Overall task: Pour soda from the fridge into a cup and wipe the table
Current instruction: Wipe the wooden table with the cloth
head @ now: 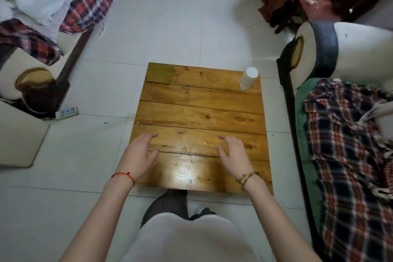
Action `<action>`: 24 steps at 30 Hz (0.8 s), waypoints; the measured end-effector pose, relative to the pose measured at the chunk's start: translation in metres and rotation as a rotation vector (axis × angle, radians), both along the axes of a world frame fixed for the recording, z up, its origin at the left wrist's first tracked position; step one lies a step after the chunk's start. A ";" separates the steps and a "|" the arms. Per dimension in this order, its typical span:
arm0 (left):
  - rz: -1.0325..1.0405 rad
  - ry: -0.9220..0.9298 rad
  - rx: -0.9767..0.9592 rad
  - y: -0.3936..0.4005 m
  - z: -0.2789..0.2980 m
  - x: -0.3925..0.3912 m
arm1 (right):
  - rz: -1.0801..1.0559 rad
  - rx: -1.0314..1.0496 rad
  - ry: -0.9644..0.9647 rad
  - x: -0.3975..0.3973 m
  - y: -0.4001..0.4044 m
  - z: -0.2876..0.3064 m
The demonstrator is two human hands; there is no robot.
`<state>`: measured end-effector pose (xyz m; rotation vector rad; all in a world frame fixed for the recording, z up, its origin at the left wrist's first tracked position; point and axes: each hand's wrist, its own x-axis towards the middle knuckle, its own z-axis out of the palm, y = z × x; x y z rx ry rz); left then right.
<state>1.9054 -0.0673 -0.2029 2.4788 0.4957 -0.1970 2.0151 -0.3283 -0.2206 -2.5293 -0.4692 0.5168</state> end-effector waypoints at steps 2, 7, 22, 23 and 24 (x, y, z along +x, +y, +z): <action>0.036 -0.006 -0.011 0.016 -0.002 0.017 | 0.004 0.007 0.001 0.021 0.017 -0.003; 0.115 -0.038 -0.017 0.070 -0.014 0.079 | -0.016 0.029 -0.003 0.092 0.074 -0.011; 0.286 0.060 -0.088 0.215 -0.147 0.287 | 0.057 -0.125 0.039 0.281 0.272 -0.125; 0.266 0.077 -0.063 0.223 -0.161 0.296 | 0.078 -0.145 0.042 0.289 0.283 -0.139; 0.249 0.093 -0.042 0.230 -0.175 0.304 | 0.085 -0.157 0.055 0.297 0.293 -0.153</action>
